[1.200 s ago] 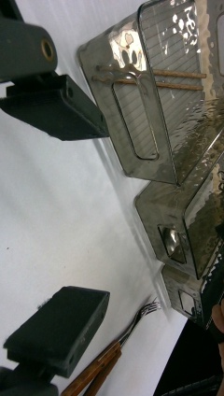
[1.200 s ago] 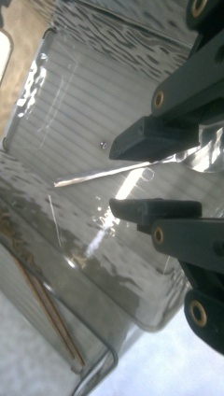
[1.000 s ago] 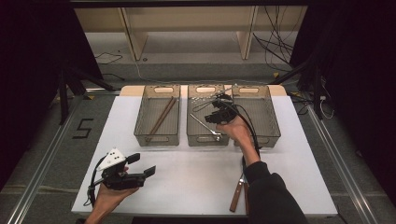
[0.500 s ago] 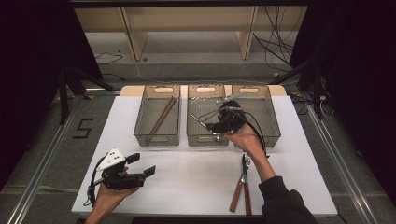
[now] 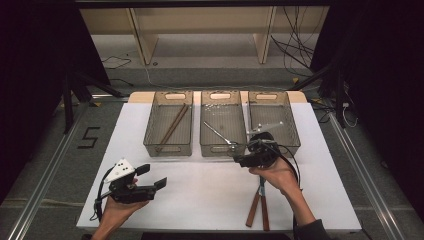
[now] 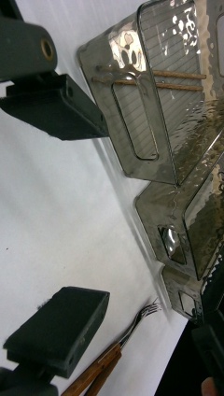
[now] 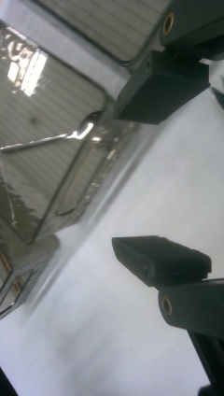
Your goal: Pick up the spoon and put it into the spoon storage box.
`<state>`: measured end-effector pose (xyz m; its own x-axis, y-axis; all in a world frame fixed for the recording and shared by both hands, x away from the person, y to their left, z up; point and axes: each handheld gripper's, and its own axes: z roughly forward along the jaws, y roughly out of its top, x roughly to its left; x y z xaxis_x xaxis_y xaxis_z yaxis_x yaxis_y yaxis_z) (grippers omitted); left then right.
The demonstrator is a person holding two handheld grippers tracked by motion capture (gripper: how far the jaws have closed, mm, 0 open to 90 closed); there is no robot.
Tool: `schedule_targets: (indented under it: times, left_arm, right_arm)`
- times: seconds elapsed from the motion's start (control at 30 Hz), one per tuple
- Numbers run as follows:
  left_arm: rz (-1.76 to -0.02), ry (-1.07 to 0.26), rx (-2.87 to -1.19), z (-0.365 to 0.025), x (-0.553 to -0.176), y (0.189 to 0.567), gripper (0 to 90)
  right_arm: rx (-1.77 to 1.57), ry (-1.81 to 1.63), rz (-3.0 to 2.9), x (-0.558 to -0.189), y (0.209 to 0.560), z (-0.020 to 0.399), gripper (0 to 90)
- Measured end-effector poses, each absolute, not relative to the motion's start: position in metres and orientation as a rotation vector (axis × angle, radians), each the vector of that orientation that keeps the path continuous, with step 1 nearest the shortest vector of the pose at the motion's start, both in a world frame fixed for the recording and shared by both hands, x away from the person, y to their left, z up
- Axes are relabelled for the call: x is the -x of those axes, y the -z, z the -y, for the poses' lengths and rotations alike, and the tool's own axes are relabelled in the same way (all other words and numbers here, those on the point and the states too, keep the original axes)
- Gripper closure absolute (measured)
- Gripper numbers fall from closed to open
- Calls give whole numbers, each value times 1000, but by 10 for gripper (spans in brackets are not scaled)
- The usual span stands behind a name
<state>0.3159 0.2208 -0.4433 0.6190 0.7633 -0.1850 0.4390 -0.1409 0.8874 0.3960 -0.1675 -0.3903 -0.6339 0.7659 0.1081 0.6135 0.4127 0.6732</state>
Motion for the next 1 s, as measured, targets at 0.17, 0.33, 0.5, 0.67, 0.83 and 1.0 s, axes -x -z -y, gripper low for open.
schedule_targets:
  times: [0.17, 0.33, 0.5, 0.67, 0.83, 1.0]
  left_arm:
    - [-977, -378, -1775, -221, -316, 443, 171]
    - [-975, -382, -1778, -222, -316, 443, 171]
    - [-973, -382, -1779, -222, -316, 443, 171]
    - [-974, -381, -1777, -222, -316, 443, 170]
    - [-974, -380, -1777, -222, -316, 443, 170]
    - [-974, -381, -1773, -222, -316, 442, 170]
  right_arm:
    - [-1236, -1025, -2447, -382, 398, 176, 327]
    - [-1251, -985, -2467, -371, 405, 182, 317]
    - [-1277, -951, -2477, -361, 413, 190, 299]
    - [-1314, -934, -2473, -354, 418, 198, 280]
    - [-1328, -910, -2474, -349, 422, 200, 267]
    - [-1346, -884, -2487, -345, 425, 201, 258]
